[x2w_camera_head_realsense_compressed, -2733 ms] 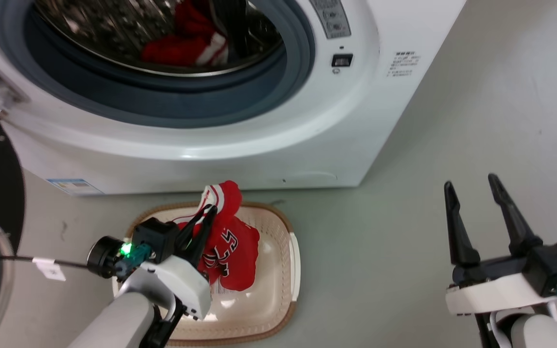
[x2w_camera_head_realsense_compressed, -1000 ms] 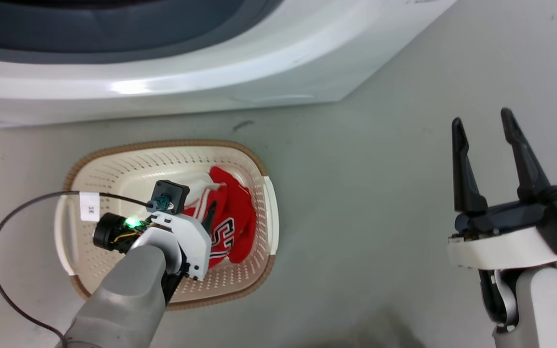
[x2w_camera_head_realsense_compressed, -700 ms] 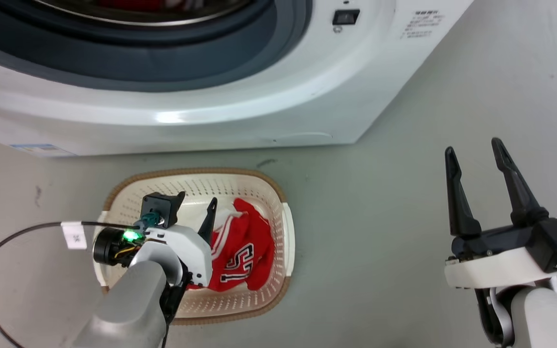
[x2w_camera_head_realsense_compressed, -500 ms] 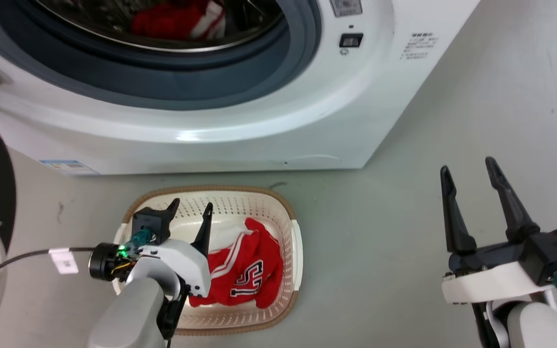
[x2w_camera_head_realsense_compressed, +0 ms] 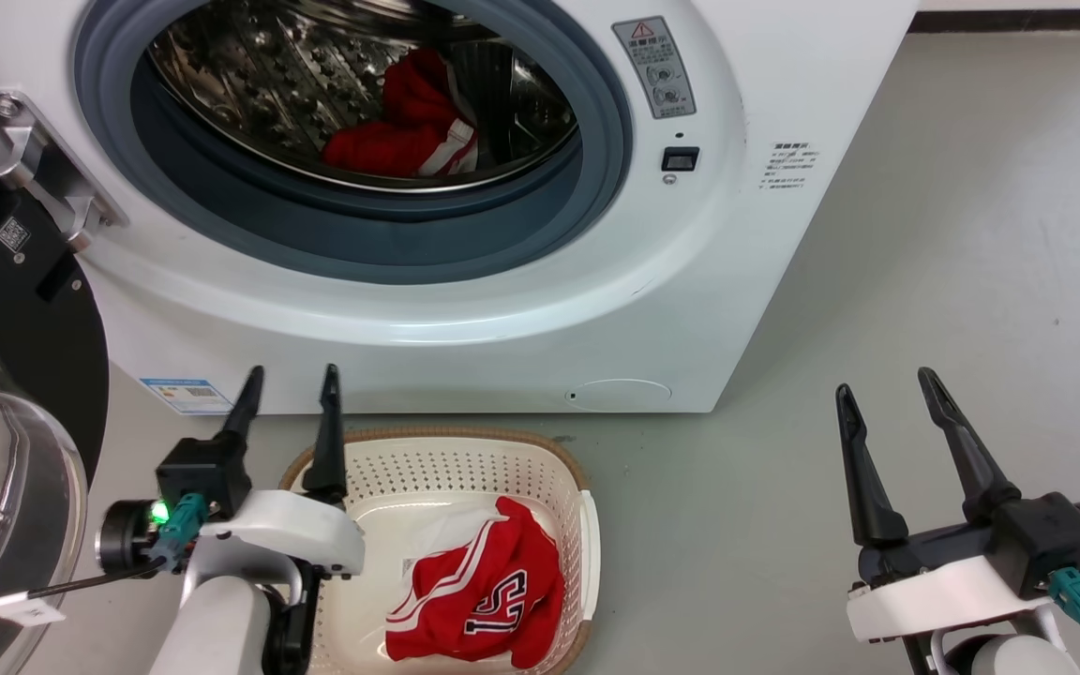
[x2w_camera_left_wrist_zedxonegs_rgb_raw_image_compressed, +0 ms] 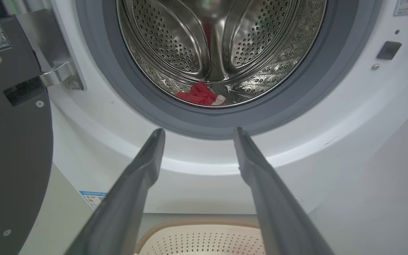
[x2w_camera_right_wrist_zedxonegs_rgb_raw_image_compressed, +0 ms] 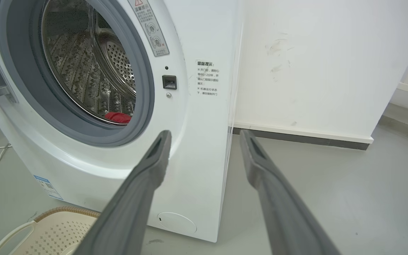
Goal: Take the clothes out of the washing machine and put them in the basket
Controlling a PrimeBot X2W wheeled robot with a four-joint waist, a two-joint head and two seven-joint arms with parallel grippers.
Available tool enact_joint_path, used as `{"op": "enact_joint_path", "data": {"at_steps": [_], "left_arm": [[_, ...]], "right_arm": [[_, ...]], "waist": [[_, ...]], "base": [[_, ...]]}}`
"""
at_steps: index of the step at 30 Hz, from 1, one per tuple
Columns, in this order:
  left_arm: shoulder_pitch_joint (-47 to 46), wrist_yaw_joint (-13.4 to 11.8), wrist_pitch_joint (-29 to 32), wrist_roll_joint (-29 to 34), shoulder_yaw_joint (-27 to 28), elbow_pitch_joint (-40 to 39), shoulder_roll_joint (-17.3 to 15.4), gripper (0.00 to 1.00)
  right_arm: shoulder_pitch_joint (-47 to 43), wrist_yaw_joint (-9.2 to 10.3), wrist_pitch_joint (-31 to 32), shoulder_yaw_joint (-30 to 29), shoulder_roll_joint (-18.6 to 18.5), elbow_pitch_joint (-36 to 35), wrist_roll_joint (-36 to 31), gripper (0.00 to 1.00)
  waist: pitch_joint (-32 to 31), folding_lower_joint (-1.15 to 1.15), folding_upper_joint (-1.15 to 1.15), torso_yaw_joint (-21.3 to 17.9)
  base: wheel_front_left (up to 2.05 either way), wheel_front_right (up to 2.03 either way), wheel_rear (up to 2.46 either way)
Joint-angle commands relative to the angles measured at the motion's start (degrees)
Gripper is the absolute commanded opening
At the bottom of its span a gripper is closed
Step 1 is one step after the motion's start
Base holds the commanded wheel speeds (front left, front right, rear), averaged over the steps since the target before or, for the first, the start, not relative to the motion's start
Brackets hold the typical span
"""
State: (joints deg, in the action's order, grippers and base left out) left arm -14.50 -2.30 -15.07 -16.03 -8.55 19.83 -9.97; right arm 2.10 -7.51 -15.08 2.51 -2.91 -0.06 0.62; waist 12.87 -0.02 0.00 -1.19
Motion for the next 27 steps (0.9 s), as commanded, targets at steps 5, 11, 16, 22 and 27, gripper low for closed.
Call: {"op": "enact_joint_path", "data": {"at_steps": [5, 11, 16, 22, 27], "left_arm": [[0.3, 1.3, -0.1, 3.0, 2.9, -2.2, 0.8, 1.00], [-6.1, 3.3, -0.1, 6.8, 2.5, 1.2, 0.1, 1.00], [-16.6, 5.1, -0.1, 8.4, 1.3, 9.1, -1.6, 1.00], [-31.7, 6.9, 3.4, 9.5, -0.1, 18.8, -3.8, 1.00], [-44.1, 8.4, 9.2, 8.6, -0.4, 27.2, -6.3, 1.00]], "right_arm": [[-0.4, 0.04, -0.1, 0.3, 0.1, -0.2, 0.6, 1.00], [1.4, 0.04, -0.1, 0.8, 0.1, -0.8, 1.0, 1.00], [3.6, 0.04, -0.1, 1.1, 0.1, -1.4, 1.5, 1.00], [6.7, 0.04, -0.1, 1.5, 0.1, -2.2, 2.3, 1.00], [9.3, 0.04, -0.1, 2.0, 0.1, -3.0, 3.5, 1.00]], "waist": [[-0.4, 0.02, 0.00, -0.7], [1.7, 0.02, 0.00, -2.2], [5.7, 0.02, 0.00, -3.8], [12.0, 0.02, 0.00, -6.3], [17.6, 0.02, 0.00, -8.9]], "base": [[0.00, 0.00, 0.00], [0.00, 0.00, 0.00], [0.00, 0.00, 0.00], [0.00, 0.00, 0.00], [0.00, 0.00, 0.00]]}}
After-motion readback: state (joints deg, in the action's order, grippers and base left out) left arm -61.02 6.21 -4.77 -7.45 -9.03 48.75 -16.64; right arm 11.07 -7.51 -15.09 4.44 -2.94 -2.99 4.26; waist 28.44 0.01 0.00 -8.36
